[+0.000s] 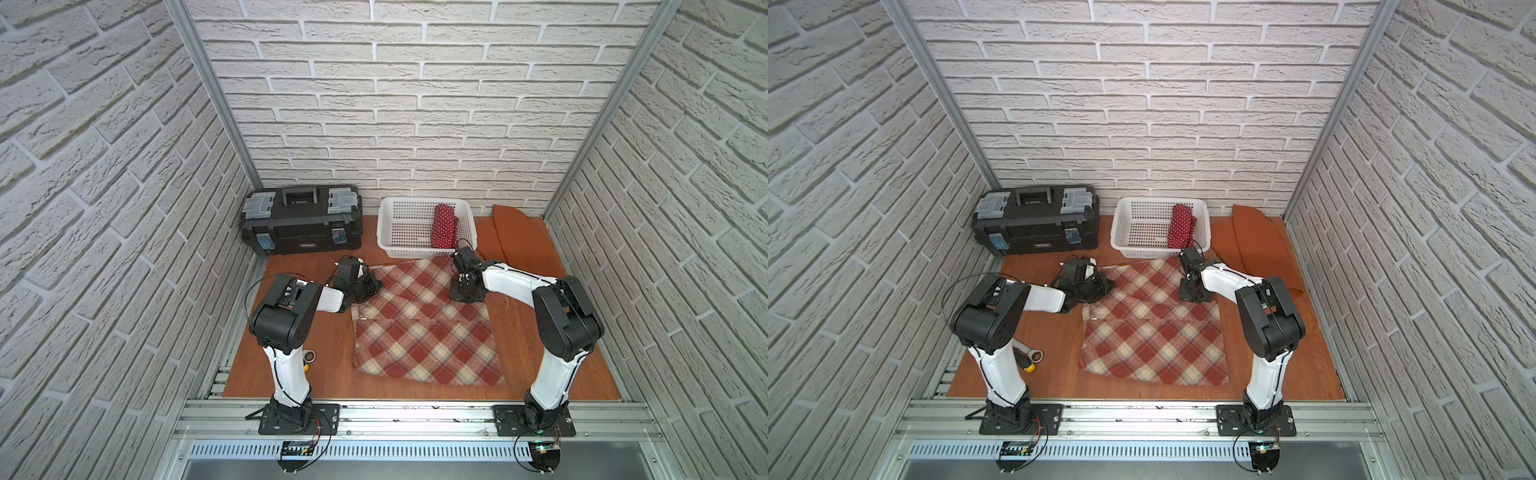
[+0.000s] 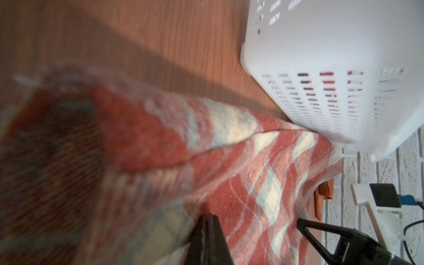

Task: Roll up the skirts
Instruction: Flatten out the skirt at the center of the board, then fold the skirt at the center of the board.

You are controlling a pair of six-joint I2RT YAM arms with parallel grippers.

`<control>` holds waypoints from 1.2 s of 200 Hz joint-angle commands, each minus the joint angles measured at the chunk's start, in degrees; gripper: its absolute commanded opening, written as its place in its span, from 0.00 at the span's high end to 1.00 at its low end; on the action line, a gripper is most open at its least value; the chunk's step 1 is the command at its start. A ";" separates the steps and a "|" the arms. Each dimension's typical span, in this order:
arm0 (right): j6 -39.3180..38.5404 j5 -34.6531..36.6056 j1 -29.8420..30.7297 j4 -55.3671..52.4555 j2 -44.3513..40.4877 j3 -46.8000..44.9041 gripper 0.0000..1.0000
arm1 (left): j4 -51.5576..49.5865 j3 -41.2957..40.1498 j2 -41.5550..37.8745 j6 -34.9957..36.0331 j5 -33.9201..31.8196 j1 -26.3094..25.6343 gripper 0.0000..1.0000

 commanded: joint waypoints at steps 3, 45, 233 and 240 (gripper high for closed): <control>-1.73 0.70 -1.12 -1.82 2.65 2.65 0.98 | -4.83 2.98 2.81 3.15 -4.01 1.16 1.00; -1.74 -0.01 -1.13 -2.08 2.64 4.40 0.98 | -1.10 2.88 0.85 2.56 -1.39 1.27 1.00; 23.18 0.36 7.66 -31.43 -55.67 -36.80 0.44 | -61.40 -33.31 -79.61 -19.80 -23.40 -28.59 0.29; 23.58 -1.25 7.90 -30.45 -56.24 -38.29 0.44 | -60.80 -33.33 -78.52 -19.76 -23.98 -28.85 0.29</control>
